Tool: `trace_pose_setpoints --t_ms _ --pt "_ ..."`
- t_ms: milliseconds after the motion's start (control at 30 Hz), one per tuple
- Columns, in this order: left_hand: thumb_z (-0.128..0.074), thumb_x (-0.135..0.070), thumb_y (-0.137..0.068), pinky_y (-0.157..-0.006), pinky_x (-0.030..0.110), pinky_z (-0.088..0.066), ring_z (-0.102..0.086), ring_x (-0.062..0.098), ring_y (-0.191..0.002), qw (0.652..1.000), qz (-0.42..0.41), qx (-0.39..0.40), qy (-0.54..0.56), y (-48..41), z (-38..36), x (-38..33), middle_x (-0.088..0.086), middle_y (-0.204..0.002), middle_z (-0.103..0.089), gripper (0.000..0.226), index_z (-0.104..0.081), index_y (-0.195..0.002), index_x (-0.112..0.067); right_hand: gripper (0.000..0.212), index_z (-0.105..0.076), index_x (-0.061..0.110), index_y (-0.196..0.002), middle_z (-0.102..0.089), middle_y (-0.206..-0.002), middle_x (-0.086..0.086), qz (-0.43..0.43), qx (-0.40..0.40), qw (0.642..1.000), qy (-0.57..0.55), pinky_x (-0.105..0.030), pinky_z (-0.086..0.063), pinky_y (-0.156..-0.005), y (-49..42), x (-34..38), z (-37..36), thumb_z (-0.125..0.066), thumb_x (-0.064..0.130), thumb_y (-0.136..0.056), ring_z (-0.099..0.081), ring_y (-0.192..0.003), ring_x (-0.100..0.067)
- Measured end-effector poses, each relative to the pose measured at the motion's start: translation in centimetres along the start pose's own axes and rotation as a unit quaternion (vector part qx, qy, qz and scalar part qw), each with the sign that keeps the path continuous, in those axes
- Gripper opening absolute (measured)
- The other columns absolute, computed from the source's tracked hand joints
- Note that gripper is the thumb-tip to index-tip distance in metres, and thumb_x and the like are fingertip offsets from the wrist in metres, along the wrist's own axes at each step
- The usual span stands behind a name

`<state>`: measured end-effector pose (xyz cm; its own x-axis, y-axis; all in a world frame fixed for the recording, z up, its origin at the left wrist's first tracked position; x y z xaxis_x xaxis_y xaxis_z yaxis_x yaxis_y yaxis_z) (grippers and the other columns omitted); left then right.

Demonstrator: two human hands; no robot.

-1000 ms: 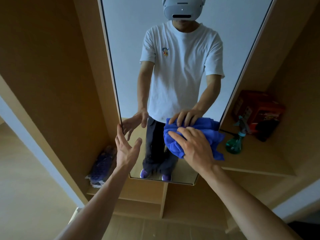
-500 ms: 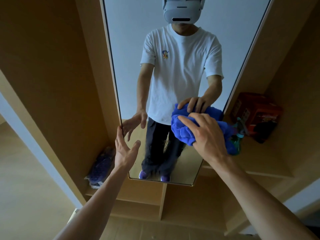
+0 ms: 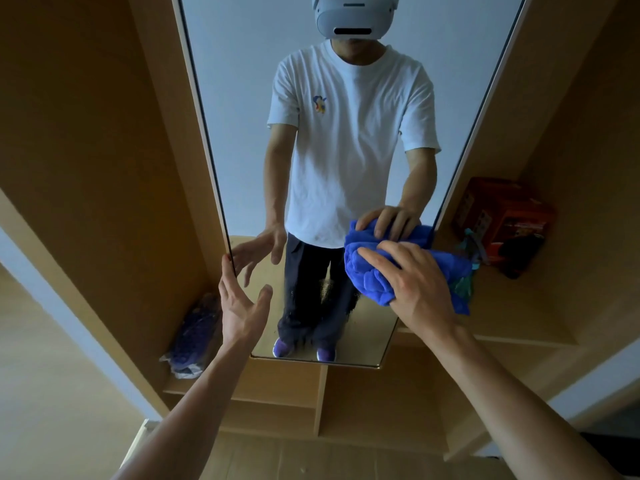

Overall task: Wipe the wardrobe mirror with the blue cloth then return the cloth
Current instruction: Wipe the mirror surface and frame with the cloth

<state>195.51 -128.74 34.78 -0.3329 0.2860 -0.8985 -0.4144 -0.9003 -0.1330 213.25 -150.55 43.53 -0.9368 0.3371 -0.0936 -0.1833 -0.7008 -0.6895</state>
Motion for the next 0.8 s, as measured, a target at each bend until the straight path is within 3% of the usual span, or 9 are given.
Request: trace_pose_setpoints --t_ms 267,467,600,800 --pt "-0.063 -0.029 -0.097 -0.103 0.053 -0.043 -0.029 0.032 -0.149 1.0 0.003 0.0 0.004 -0.1 -0.2 0.2 0.001 -0.169 -0.008 0.092 0.003 -0.16 -0.038 0.062 -0.057 0.02 -0.139 -0.058 -0.129 -0.006 -0.003 0.064 0.997 -0.033 -0.039 -0.045 -0.098 3.7 -0.4 -3.7 -0.075 0.009 -0.082 -0.055 -0.114 -0.027" --pt "-0.062 -0.031 -0.099 -0.108 0.053 -0.039 -0.025 0.032 -0.151 1.0 0.003 0.023 0.015 0.0 0.1 0.2 0.0 -0.17 -0.004 0.09 0.004 -0.16 -0.039 0.073 -0.049 0.019 -0.14 -0.052 -0.132 -0.003 -0.083 0.086 0.986 -0.111 -0.036 -0.051 -0.094 4.6 -1.1 -3.6 -0.079 0.005 -0.076 -0.05 -0.117 -0.022" --pt "-0.062 -0.028 -0.099 -0.106 0.049 -0.039 -0.025 0.03 -0.151 0.999 -0.004 0.035 0.023 0.0 0.5 0.1 0.001 -0.17 -0.006 0.089 0.002 -0.16 -0.037 0.079 -0.046 0.019 -0.138 -0.052 -0.129 -0.004 -0.203 0.0 0.959 -0.197 -0.04 -0.051 -0.097 4.5 -2.7 -2.2 -0.076 -0.009 -0.07 -0.053 -0.121 -0.023" --pt "-0.063 -0.028 -0.098 -0.108 0.05 -0.039 -0.026 0.029 -0.151 0.999 0.001 0.034 0.03 0.0 0.5 0.2 0.002 -0.169 -0.009 0.089 0.001 -0.16 -0.037 0.067 -0.049 0.007 -0.132 -0.054 -0.126 -0.003 -0.331 -0.159 0.889 -0.275 -0.007 -0.039 -0.097 4.5 -4.1 1.1 -0.06 -0.022 -0.073 -0.052 -0.116 -0.009"
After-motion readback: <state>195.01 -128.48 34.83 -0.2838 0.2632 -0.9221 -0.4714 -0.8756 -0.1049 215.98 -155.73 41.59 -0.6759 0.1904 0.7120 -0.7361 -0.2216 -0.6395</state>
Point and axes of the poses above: each hand's wrist, its own y-axis away from the middle knuckle, its own z-axis out of the back of the hand, x = y × z, the point moved 6 cm from there along -y, towards the middle knuckle
